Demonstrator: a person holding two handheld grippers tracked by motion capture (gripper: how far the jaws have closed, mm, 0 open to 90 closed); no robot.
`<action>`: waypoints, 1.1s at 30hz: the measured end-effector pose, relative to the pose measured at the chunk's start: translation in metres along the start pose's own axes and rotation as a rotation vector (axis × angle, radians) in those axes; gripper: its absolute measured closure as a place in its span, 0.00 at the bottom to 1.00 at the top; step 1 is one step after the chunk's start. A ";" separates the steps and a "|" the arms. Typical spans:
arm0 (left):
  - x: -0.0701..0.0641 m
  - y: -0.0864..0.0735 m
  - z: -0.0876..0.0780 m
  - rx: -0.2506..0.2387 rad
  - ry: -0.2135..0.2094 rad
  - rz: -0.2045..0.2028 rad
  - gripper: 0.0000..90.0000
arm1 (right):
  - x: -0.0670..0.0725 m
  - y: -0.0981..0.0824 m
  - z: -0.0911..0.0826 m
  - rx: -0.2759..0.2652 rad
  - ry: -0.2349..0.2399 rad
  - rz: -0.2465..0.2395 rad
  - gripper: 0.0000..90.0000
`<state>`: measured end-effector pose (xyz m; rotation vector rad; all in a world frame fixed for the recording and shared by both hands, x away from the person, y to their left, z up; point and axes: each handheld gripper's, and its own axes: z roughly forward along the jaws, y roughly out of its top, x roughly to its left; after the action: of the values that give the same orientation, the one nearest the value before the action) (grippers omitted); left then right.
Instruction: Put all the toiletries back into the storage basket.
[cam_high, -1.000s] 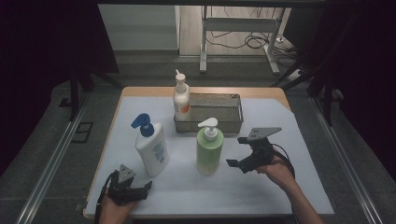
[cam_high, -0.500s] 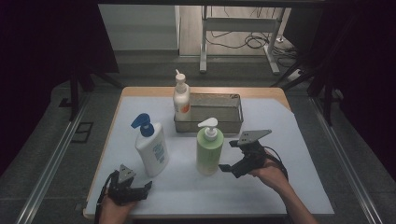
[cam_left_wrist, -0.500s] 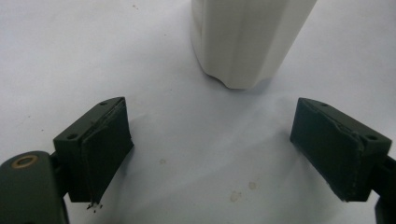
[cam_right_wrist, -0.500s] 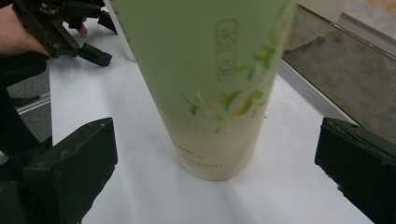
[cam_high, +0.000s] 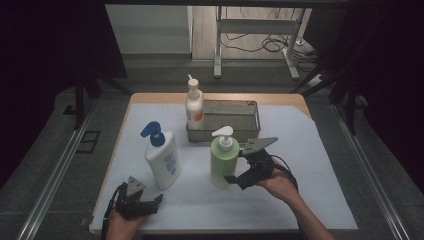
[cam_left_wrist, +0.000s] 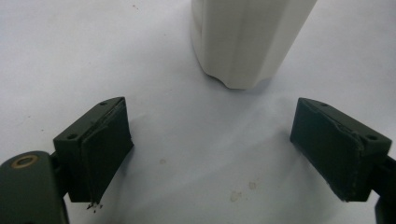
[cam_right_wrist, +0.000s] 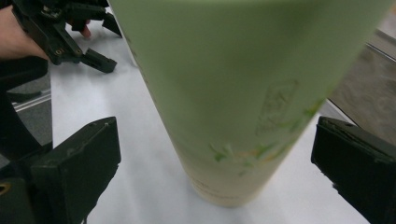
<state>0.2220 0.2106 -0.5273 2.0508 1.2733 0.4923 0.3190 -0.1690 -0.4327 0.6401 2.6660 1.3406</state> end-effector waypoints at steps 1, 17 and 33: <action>0.000 0.000 0.000 0.000 0.000 0.000 0.13 | 0.000 0.000 0.000 0.000 0.000 0.000 0.02; 0.000 0.000 0.000 0.003 -0.001 0.006 0.13 | 0.002 0.013 0.018 0.009 -0.061 -0.025 0.04; 0.001 0.000 0.000 0.003 -0.001 0.006 0.13 | 0.001 0.022 0.024 -0.018 -0.087 -0.051 0.12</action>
<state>0.2223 0.2110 -0.5271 2.0577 1.2685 0.4925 0.3315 -0.1393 -0.4296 0.6090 2.5807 1.2922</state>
